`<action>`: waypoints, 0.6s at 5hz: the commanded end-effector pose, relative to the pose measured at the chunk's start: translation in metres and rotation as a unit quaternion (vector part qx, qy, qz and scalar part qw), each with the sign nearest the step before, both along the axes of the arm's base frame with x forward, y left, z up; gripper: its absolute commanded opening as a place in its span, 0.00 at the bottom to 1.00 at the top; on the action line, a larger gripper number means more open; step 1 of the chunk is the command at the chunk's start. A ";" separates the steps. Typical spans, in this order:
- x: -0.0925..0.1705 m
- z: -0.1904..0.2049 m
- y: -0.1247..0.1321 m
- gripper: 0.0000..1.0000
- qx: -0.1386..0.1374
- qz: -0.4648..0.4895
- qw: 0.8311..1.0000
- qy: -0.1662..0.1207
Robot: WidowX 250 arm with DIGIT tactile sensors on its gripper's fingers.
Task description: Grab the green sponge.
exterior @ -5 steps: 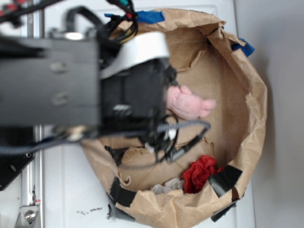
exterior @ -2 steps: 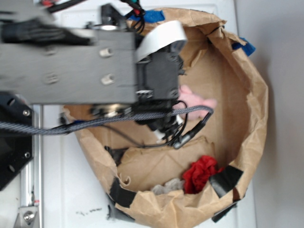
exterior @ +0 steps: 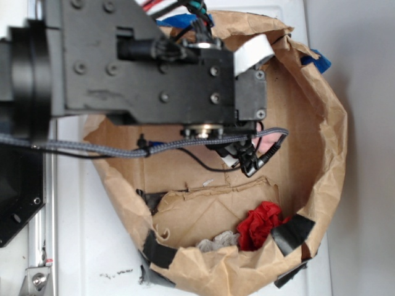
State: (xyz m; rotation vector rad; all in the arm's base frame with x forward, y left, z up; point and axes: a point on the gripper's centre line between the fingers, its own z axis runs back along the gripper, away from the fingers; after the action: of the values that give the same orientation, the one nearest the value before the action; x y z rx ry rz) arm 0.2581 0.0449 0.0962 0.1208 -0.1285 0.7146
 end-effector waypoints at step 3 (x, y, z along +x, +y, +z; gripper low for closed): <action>-0.016 0.021 0.028 1.00 0.055 -0.010 0.998 -0.008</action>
State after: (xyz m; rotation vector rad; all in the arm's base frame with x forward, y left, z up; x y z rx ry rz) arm 0.2440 0.0591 0.1069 0.2201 -0.1543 0.6571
